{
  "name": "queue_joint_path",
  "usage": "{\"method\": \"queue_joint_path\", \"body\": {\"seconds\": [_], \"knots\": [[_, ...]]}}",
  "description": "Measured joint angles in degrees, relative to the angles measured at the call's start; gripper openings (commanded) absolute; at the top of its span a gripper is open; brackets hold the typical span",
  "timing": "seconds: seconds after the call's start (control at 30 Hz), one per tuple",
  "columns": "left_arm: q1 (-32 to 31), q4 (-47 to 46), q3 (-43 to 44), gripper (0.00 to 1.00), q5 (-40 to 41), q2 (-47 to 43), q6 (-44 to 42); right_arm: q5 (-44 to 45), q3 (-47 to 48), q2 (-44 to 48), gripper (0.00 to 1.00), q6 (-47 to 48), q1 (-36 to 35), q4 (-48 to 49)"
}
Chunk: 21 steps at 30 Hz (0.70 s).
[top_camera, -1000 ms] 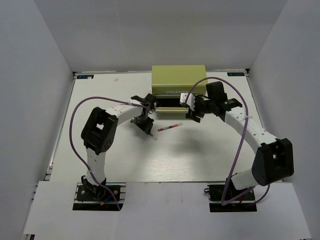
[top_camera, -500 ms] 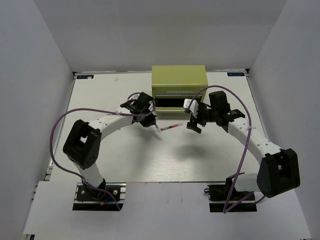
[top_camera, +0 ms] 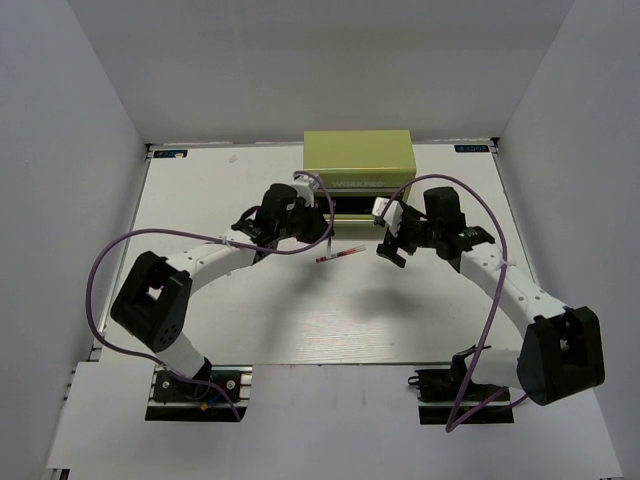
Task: Sort the stationery into containers
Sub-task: Place the pen in the storage box.
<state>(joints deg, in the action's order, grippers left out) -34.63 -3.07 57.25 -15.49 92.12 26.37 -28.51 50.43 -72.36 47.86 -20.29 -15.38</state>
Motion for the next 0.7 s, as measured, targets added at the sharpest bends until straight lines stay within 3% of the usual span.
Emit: {"method": "queue_joint_path", "body": {"seconds": [0.4,0.7], "knots": [[0.0,7.2,15.9,0.00,-3.6,5.0,-39.1,1.2,-3.4,2.2,0.90,-3.1,1.1,1.4],[-0.3,7.6,18.7,0.00,-0.7,13.8,-50.5,1.4,-5.7,5.6,0.90,-4.0,2.3,2.3]]}}
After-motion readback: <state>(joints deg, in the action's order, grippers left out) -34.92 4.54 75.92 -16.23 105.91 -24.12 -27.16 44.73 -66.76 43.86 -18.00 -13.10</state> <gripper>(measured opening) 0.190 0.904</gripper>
